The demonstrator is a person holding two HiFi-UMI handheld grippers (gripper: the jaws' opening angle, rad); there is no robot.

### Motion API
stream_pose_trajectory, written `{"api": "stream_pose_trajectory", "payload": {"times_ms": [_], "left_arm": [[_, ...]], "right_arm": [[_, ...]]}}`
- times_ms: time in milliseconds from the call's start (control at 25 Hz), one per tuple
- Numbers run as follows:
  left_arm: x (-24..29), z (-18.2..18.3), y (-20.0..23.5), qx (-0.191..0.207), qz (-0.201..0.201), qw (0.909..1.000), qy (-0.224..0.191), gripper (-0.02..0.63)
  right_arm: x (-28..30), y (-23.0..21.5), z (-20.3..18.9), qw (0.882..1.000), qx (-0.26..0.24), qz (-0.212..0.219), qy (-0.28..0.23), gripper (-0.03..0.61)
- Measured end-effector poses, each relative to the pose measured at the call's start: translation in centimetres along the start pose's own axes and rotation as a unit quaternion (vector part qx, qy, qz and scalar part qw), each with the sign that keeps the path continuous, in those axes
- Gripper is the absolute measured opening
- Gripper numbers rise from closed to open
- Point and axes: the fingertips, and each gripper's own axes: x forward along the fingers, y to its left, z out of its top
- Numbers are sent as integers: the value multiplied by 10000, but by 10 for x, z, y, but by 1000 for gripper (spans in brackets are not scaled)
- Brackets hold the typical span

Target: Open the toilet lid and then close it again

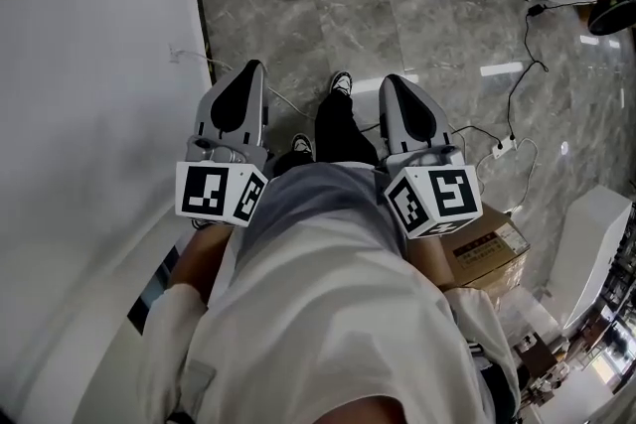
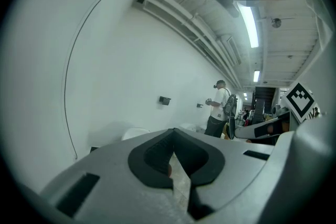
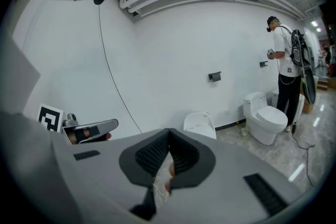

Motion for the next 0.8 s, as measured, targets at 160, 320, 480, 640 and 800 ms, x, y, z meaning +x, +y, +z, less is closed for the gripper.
{"api": "stream_pose_trajectory", "payload": {"times_ms": [160,320,480,640,800], "left_arm": [[50,6,1,-31,63,10000,57,8],[99,14,-2,-46,190,9998,91,8],[137,23,-10,2,369,9992,151,8],[169,29,-10,48,570,9981,223,8],[187,36,-13,89,695,9973,212,8]], "right_arm": [[31,-36,14,9999,54,26,103,11],[60,-75,28,9996,71,131,248,11],[83,-112,41,9987,147,285,385,11],[109,-139,51,9976,230,477,439,11],[122,-155,55,9964,266,630,493,11]]}}
